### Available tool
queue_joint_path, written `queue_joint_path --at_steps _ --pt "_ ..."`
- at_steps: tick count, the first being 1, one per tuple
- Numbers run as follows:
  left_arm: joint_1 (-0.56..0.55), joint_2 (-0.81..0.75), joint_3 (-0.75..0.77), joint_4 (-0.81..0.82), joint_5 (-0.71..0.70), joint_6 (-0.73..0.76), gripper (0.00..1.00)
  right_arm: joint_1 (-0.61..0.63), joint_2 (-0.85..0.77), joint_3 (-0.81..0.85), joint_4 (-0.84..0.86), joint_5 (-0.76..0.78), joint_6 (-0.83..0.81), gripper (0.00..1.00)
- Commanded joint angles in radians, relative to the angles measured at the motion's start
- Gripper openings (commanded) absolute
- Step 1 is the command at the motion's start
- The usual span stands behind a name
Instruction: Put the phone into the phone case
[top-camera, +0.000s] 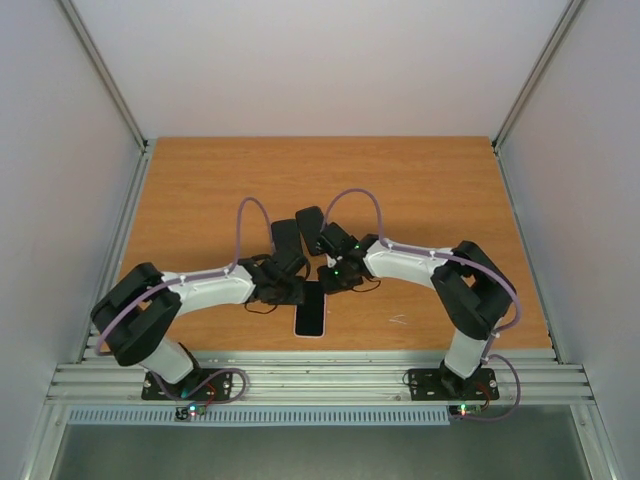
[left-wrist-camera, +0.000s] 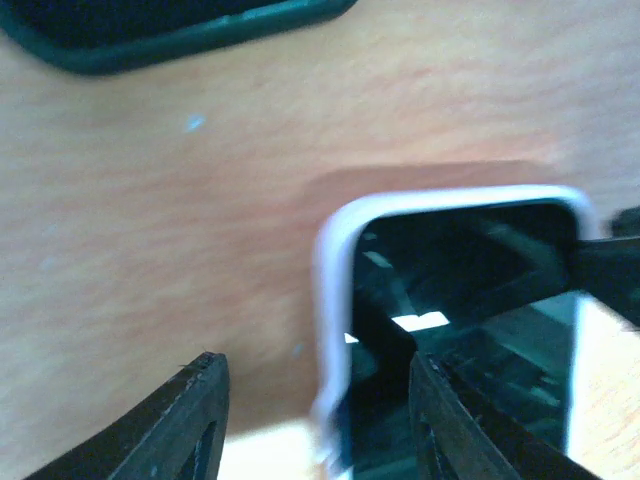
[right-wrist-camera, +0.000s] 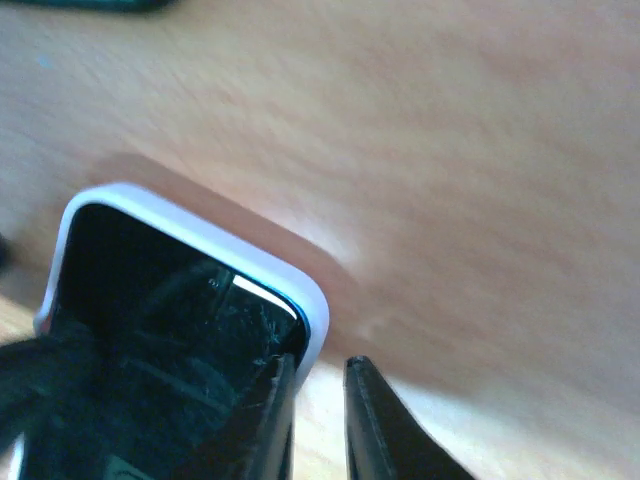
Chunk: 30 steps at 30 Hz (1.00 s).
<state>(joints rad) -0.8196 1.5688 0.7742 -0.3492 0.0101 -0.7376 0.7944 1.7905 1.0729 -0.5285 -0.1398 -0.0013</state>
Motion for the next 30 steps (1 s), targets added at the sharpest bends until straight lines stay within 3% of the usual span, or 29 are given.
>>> queue_joint_path --at_steps 1,10,14,18,21,30 --pt "-0.003 -0.114 -0.059 -0.079 -0.065 -0.041 0.53 0.011 -0.108 -0.082 -0.094 0.042 0.000 0.21" --pt "0.001 -0.483 -0.140 -0.162 -0.170 -0.072 0.75 -0.025 -0.476 -0.189 -0.078 0.152 0.050 0.54" --pt "0.007 -0.615 -0.157 -0.245 -0.218 -0.070 0.86 -0.048 -0.627 -0.245 -0.104 0.253 0.051 0.65" --pt "0.009 -0.758 -0.159 -0.357 -0.294 -0.063 0.98 -0.054 -0.804 -0.285 -0.143 0.392 0.050 0.81" --pt "0.008 -0.883 -0.163 -0.416 -0.349 -0.045 0.99 -0.056 -0.927 -0.303 -0.191 0.489 0.051 0.98" --pt "0.009 -1.197 -0.167 -0.501 -0.413 0.022 0.99 -0.057 -1.210 -0.376 -0.235 0.652 0.077 0.98"
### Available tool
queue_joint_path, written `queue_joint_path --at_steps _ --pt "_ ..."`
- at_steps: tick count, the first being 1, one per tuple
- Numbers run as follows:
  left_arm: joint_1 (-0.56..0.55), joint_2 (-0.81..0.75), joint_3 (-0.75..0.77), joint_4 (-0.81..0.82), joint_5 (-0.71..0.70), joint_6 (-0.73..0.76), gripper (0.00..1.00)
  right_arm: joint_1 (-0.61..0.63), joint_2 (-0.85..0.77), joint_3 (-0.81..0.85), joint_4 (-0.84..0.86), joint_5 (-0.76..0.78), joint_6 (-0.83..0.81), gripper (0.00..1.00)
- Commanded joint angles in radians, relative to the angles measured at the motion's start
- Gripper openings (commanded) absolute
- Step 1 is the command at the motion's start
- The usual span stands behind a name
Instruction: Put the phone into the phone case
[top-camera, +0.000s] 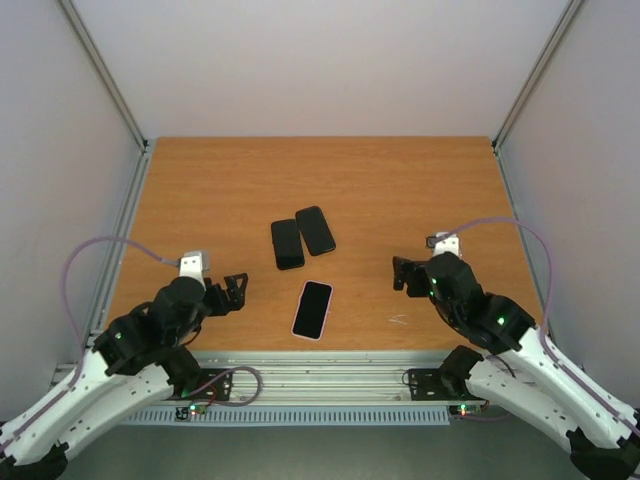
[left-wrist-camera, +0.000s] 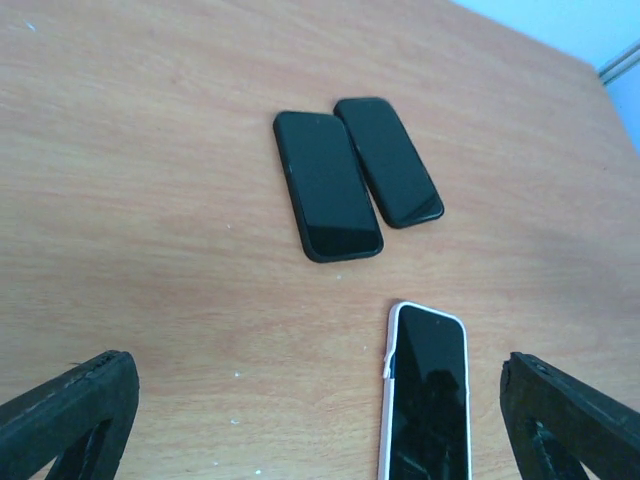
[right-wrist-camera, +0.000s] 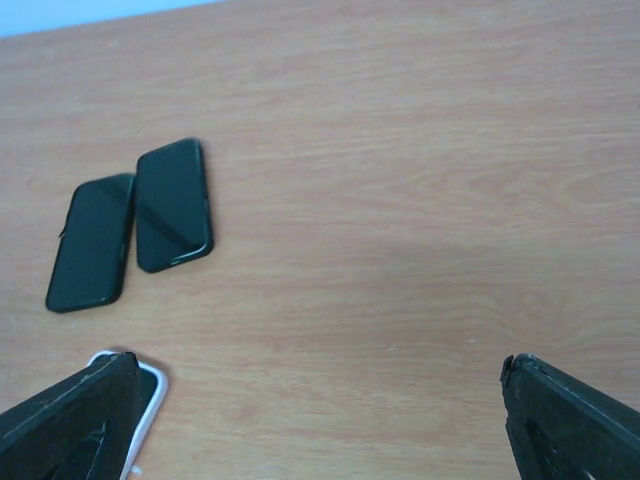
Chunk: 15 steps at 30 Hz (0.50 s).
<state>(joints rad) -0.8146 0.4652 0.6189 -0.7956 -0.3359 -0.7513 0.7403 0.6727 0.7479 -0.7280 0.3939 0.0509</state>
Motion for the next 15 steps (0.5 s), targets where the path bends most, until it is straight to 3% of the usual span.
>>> queue_joint_path --at_steps 1,7,15 --pt "0.004 -0.120 -0.019 -0.055 -0.070 0.038 0.99 -0.002 -0.125 -0.071 -0.029 0.128 0.025 0.98" --pt "0.003 -0.224 -0.085 0.005 -0.052 0.047 0.99 -0.003 -0.265 -0.158 0.037 0.161 0.003 0.98" --pt "0.003 -0.172 -0.104 0.053 -0.017 0.055 0.99 -0.002 -0.302 -0.212 0.063 0.178 0.003 0.98"
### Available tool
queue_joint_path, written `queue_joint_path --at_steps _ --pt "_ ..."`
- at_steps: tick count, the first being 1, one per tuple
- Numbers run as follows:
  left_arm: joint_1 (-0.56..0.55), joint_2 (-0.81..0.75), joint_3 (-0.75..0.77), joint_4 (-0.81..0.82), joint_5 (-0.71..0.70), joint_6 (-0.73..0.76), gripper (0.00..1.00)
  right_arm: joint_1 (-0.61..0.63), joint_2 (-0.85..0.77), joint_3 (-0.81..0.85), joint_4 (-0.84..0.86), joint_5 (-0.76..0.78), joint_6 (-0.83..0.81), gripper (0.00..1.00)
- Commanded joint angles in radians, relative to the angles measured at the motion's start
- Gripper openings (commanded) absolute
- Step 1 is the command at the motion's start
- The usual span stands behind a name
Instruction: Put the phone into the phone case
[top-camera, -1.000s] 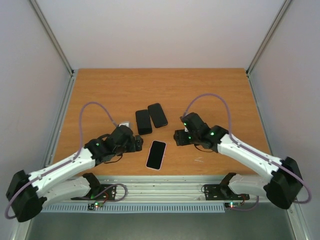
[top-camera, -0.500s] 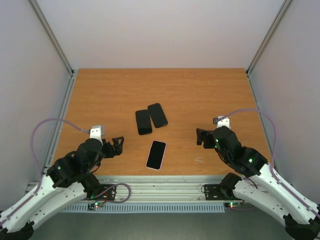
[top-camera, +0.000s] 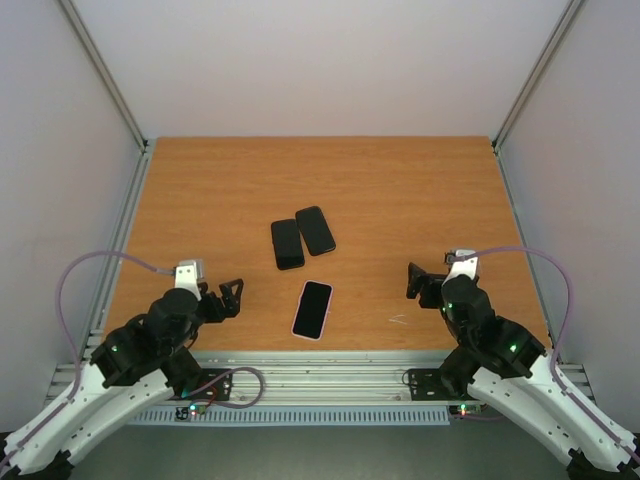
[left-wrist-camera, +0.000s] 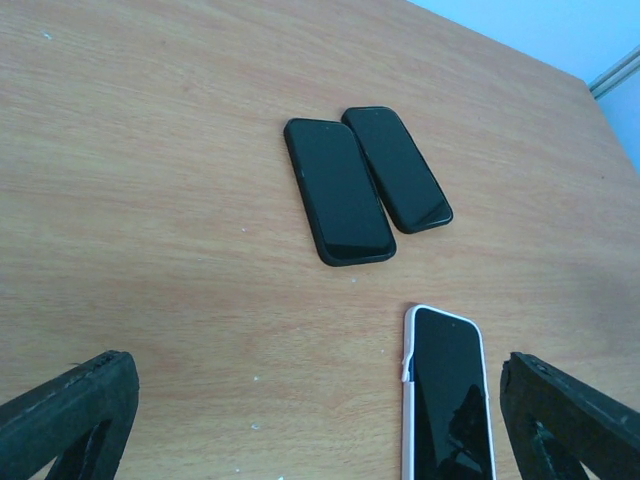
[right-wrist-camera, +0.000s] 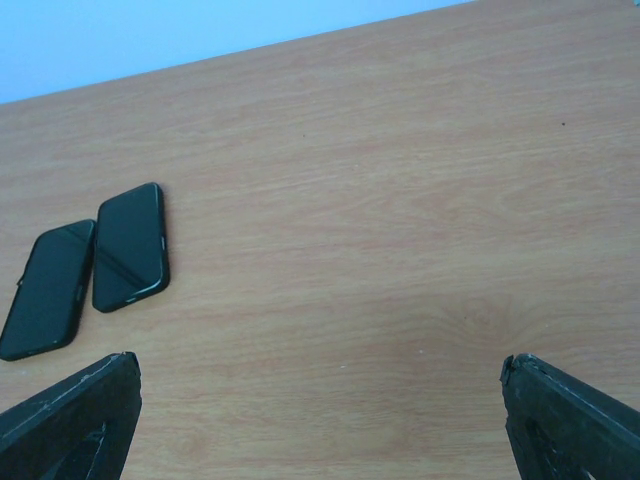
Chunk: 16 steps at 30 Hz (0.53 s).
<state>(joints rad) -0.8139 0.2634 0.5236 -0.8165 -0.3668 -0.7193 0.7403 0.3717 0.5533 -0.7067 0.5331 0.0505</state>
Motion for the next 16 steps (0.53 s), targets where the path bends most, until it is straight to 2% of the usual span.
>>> queue_joint_path --at_steps 1,16 --pt "0.003 0.045 -0.010 0.079 0.019 0.022 0.99 -0.003 0.003 -0.019 0.047 0.035 0.002 0.98" --pt "0.004 0.136 -0.029 0.144 0.048 0.023 0.99 -0.003 0.016 -0.028 0.082 0.041 -0.015 0.98"
